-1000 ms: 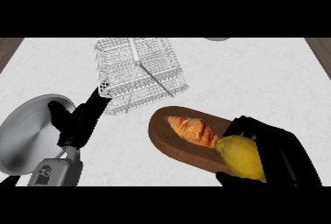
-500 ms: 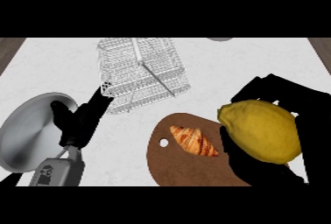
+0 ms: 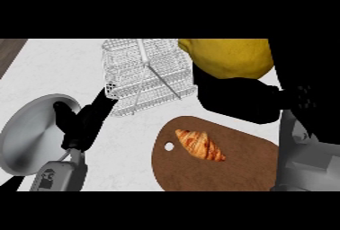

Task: Pick the lemon from the cutting board and place it in the tiered basket

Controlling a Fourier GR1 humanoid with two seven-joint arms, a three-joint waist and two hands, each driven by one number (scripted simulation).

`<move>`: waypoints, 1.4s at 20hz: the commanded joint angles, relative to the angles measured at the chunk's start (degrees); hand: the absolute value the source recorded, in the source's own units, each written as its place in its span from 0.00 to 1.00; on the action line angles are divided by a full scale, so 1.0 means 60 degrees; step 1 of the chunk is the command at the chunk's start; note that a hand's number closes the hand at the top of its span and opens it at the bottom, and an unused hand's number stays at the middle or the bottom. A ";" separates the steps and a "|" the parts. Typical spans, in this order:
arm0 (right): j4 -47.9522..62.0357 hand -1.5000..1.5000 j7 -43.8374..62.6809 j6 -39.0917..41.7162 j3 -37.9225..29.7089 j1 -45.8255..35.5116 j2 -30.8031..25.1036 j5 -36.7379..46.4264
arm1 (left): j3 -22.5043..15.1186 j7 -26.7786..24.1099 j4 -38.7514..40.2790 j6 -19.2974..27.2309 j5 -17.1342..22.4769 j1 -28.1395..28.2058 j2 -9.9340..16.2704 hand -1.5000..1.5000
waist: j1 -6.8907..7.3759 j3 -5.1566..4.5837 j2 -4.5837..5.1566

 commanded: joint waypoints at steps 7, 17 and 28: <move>0.4990 1.00 0.0195 -0.2308 -0.0778 -0.2830 0.0046 0.0196 | 0.0008 -0.0488 0.0201 -0.0350 0.0006 0.0235 0.0063 0.50 | 0.0198 0.0001 0.0066; 0.9076 1.00 -0.1975 -0.5749 0.0011 -0.3199 0.0047 -0.0529 | -0.0086 -0.0863 0.0718 -0.0220 -0.0239 0.0061 -0.0252 0.50 | 0.0264 0.0000 0.0124; 1.1613 0.00 -0.4272 -0.8782 -0.0041 -0.3504 0.0048 -0.3979 | -0.0391 -0.0544 0.0878 -0.0137 -0.0395 -0.0862 -0.0601 0.50 | 0.0893 -0.0004 0.0300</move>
